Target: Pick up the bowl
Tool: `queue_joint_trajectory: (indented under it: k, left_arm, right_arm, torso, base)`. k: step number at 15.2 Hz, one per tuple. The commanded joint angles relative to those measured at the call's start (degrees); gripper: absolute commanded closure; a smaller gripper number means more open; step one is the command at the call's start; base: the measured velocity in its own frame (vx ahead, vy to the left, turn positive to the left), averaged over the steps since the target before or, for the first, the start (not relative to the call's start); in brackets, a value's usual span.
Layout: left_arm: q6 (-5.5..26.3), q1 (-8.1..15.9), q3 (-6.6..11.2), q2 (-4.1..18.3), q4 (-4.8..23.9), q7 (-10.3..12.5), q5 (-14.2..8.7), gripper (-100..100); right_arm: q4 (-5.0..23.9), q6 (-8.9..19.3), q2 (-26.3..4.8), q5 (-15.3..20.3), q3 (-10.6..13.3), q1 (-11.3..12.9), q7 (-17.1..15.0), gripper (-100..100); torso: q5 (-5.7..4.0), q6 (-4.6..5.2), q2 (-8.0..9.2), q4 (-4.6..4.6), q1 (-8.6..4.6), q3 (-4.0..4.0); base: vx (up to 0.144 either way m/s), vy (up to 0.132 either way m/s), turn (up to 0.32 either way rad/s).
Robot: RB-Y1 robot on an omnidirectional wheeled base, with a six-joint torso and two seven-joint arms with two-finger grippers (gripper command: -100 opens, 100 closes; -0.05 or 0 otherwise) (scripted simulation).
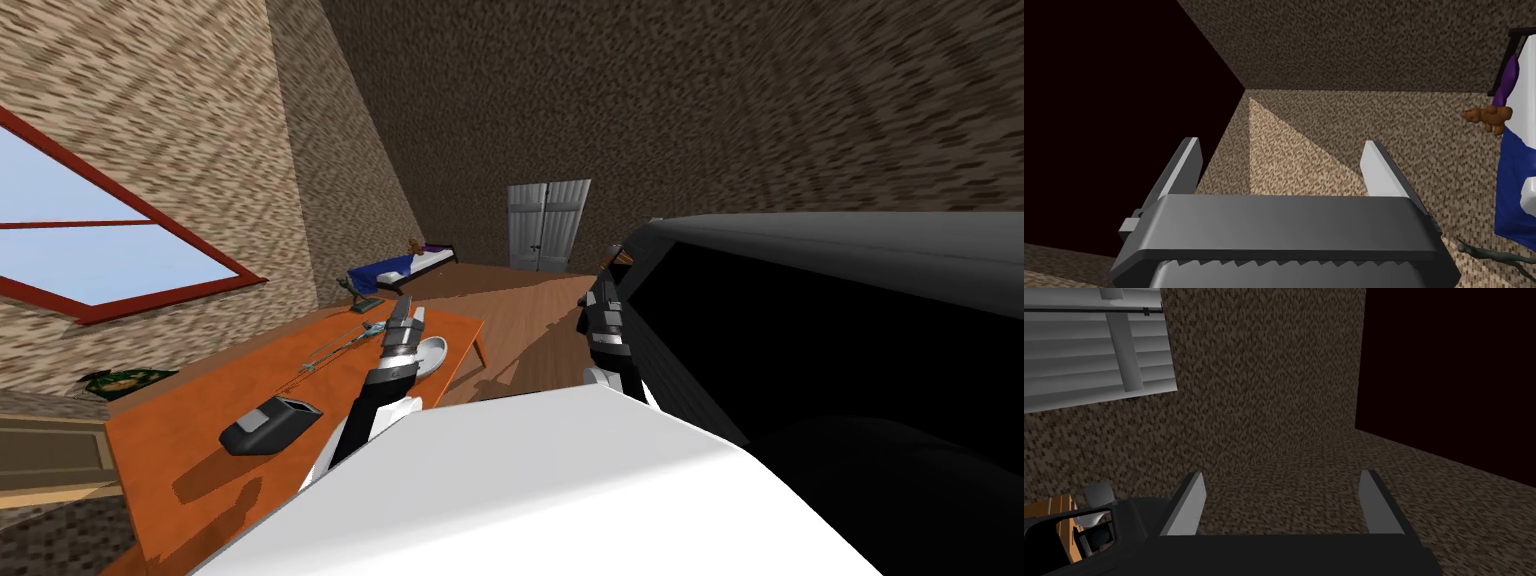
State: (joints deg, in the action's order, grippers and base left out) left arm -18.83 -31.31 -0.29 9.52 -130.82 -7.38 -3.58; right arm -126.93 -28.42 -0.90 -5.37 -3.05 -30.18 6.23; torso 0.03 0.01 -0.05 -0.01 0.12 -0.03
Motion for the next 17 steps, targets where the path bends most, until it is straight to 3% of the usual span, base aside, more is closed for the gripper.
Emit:
queue_joint_trajectory:
  k: [1,8,10,13,17]
  left_arm:
    - [1.7,0.1,0.61,1.0,0.7,-0.1,-0.6,-100]
    - [10.1,0.1,3.50,4.6,4.6,-0.7,-3.7,-100]
    - [11.2,0.1,3.50,4.6,4.6,-0.7,-3.7,-100]
    - [15.5,0.1,5.18,5.9,6.8,-1.1,-5.5,-100]
    - [19.5,0.1,6.06,6.5,7.9,-1.3,-6.4,-100]
  right_arm:
    - [0.0,0.0,0.0,0.0,0.0,0.0,0.0,0]
    - [0.0,0.0,0.0,0.0,0.0,0.0,0.0,0]
    - [0.0,0.0,0.0,0.0,0.0,0.0,0.0,0]
    - [0.0,0.0,0.0,0.0,0.0,0.0,0.0,0]
    - [0.0,0.0,0.0,0.0,0.0,0.0,0.0,0]
  torso:
    - [0.00,0.00,0.00,0.00,0.00,0.00]
    - [0.00,0.00,0.01,0.00,0.00,0.01]
    - [0.00,0.00,0.01,0.01,0.02,0.01]
    - [0.00,-0.01,0.02,0.00,-0.02,0.01]
    - [0.00,0.00,0.02,0.01,0.00,0.01]
  base:
    - [0.008,0.017,-0.062]
    - [0.006,0.021,-0.080]
    - [0.004,0.023,-0.044]
    - [0.004,0.019,-0.082]
    - [0.002,0.023,-0.067]
